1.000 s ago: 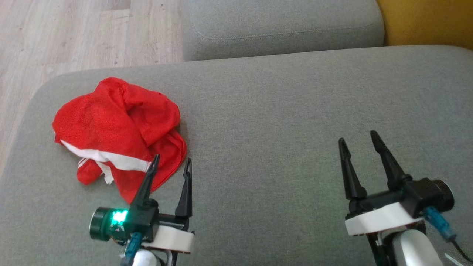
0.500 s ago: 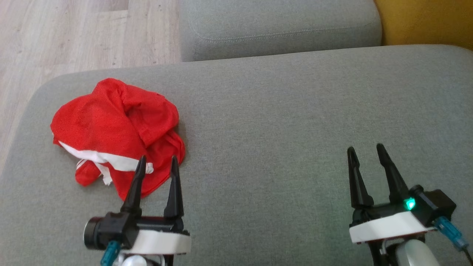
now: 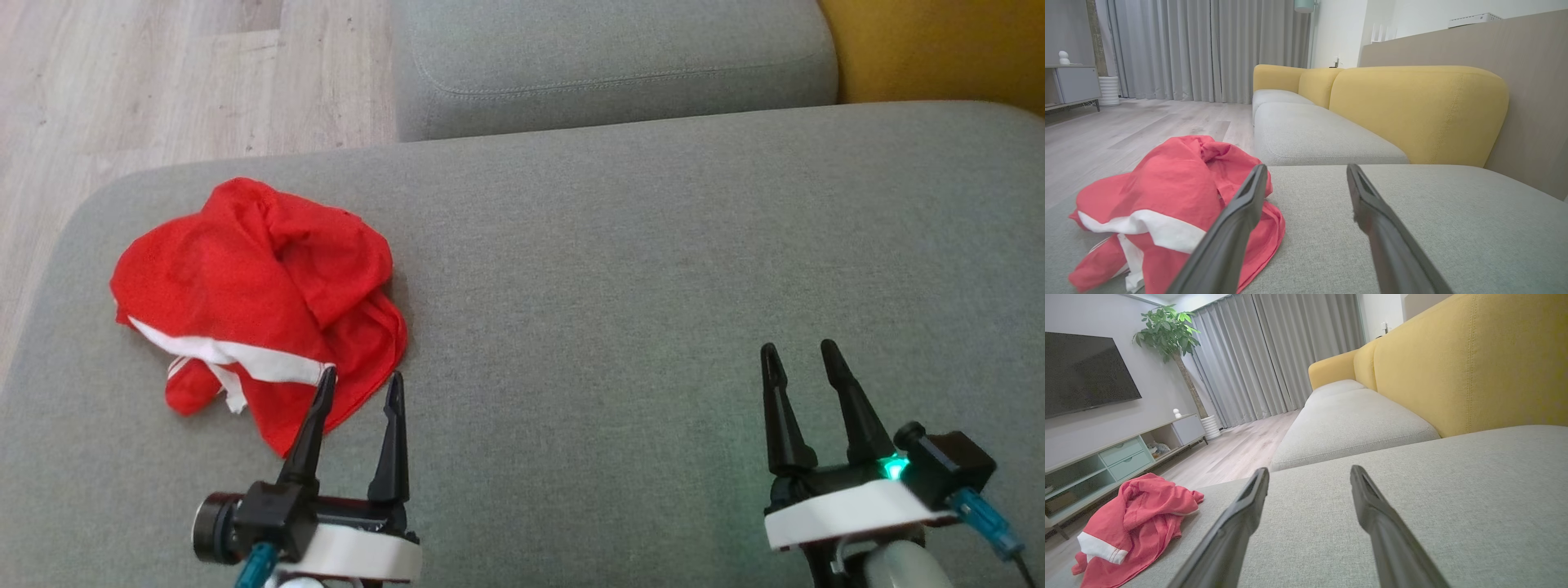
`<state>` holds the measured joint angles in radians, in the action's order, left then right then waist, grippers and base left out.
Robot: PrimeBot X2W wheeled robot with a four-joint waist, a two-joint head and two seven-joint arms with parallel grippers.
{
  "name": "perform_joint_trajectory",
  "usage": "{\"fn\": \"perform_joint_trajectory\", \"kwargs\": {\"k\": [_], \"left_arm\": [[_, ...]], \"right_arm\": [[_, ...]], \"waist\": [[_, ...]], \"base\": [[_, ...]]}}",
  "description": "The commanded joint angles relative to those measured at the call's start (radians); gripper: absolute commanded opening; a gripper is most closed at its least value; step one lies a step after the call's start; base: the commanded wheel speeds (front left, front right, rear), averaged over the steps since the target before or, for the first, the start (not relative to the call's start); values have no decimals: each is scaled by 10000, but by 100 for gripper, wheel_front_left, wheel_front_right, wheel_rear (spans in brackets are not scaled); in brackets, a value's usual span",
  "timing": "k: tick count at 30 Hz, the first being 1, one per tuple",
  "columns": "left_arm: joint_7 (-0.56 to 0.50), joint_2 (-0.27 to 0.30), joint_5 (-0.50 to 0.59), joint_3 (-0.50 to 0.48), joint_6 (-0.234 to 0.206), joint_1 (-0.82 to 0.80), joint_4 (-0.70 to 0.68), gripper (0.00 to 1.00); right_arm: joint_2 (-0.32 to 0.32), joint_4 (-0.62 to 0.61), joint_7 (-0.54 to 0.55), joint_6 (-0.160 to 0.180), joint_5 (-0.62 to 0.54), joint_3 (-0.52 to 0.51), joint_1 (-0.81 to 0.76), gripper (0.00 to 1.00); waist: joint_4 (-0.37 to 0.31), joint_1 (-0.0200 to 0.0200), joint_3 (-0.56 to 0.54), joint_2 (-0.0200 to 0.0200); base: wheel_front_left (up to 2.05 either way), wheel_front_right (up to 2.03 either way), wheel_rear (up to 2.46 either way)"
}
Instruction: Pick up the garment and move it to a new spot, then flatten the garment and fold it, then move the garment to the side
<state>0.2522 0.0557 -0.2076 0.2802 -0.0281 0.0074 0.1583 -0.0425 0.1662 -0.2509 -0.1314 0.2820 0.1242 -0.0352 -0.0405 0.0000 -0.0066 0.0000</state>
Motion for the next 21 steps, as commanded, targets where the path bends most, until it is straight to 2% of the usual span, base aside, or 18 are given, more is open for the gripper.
{"fn": "perform_joint_trajectory", "kwargs": {"k": [1,10,21], "left_arm": [[95,-48,-36,-398,15,-312,-271,100],[95,-53,-312,-448,-110,-309,-267,100],[95,-54,-249,-824,-120,-45,-245,100]], "right_arm": [[-77,-295,-109,7,59,270,222,100],[-77,-330,-109,7,101,413,208,100],[-77,-284,-109,7,196,996,79,100]], "waist": [[7,0,-8,0],[297,0,-95,0],[1101,0,-377,0]], "base": [[0,0,0],[0,0,0],[0,0,0]]}}
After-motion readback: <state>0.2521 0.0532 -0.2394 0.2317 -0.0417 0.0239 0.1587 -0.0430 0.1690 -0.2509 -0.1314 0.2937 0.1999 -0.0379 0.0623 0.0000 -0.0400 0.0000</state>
